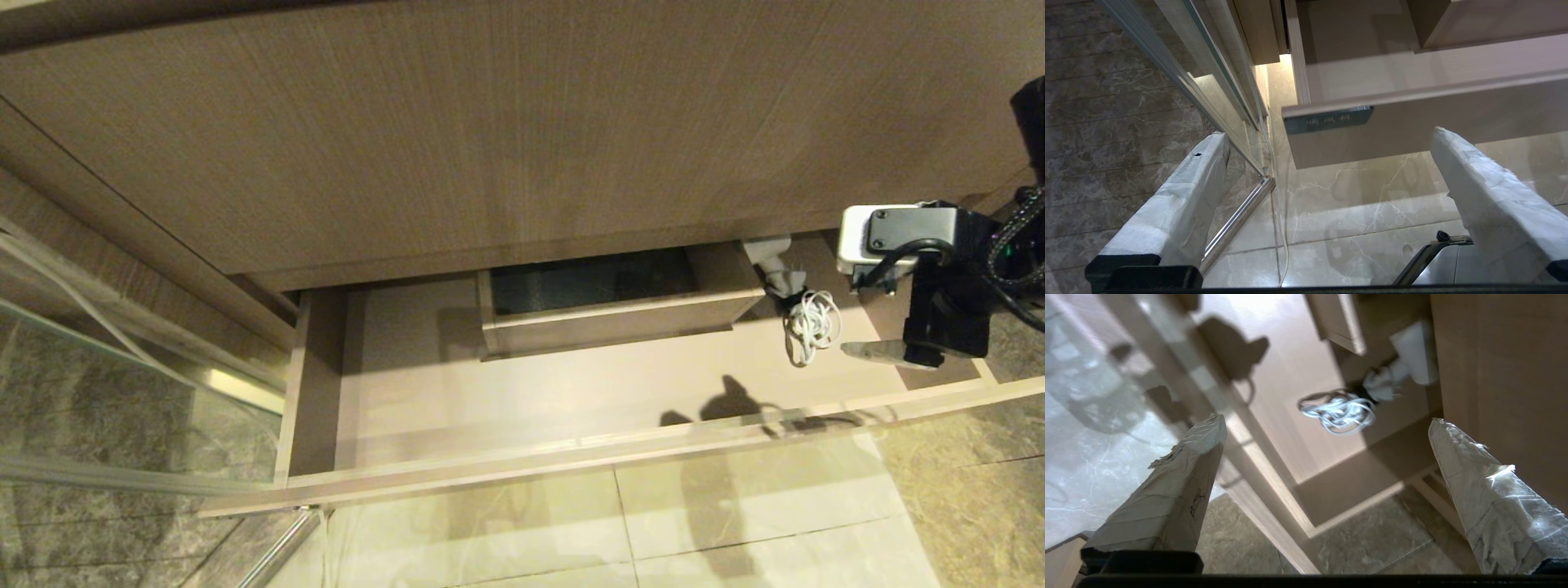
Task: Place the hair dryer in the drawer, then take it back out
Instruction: Pull open the drawer
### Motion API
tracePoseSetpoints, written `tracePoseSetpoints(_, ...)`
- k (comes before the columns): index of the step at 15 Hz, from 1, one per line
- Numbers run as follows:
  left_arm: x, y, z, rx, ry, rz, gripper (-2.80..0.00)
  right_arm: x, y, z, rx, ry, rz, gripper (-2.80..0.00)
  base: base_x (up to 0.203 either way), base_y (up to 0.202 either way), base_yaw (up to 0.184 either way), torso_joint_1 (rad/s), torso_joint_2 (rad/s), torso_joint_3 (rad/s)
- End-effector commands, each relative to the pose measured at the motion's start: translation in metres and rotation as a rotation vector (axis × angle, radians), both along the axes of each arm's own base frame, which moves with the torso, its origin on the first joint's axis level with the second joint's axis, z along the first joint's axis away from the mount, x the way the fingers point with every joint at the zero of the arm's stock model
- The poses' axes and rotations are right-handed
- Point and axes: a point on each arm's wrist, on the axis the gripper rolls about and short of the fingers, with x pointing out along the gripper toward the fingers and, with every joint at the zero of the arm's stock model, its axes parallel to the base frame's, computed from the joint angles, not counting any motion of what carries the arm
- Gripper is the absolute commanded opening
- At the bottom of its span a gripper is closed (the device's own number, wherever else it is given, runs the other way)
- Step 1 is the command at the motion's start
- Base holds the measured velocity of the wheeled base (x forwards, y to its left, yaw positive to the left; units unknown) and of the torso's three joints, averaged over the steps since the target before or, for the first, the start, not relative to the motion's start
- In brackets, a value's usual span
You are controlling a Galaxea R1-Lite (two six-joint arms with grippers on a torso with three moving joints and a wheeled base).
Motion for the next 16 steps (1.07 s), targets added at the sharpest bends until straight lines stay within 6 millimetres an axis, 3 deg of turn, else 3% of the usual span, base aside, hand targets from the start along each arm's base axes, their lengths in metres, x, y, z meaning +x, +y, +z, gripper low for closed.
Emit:
tracePoseSetpoints(1,0.0,0.0,0.0,0.0,0.0,0.0,0.0,-0.009,-0.005,0.007,-0.001,-0.028,-0.01,0.0,0.0,0.0,0.0,0.0,0.0,0.0)
tracePoseSetpoints(2,0.0,0.0,0.0,0.0,0.0,0.0,0.0,-0.008,-0.006,0.006,-0.004,-0.027,-0.016,0.0,0.0,0.0,0.0,0.0,0.0,0.0)
tracePoseSetpoints(5,0.0,0.0,0.0,0.0,0.0,0.0,0.0,0.01,-0.039,-0.006,-0.066,0.015,-0.234,0.0,0.0,0.0,0.0,0.0,0.0,0.0)
tracePoseSetpoints(8,0.0,0.0,0.0,0.0,0.0,0.0,0.0,0.015,-0.055,-0.015,-0.081,0.049,-0.317,0.0,0.0,0.0,0.0,0.0,0.0,0.0)
tracePoseSetpoints(12,0.0,0.0,0.0,0.0,0.0,0.0,0.0,0.018,-0.061,-0.02,-0.07,0.066,-0.359,0.0,0.0,0.0,0.0,0.0,0.0,0.0)
tracePoseSetpoints(16,0.0,0.0,0.0,0.0,0.0,0.0,0.0,0.069,-0.078,-0.059,0.059,0.147,-0.702,0.0,0.0,0.0,0.0,0.0,0.0,0.0)
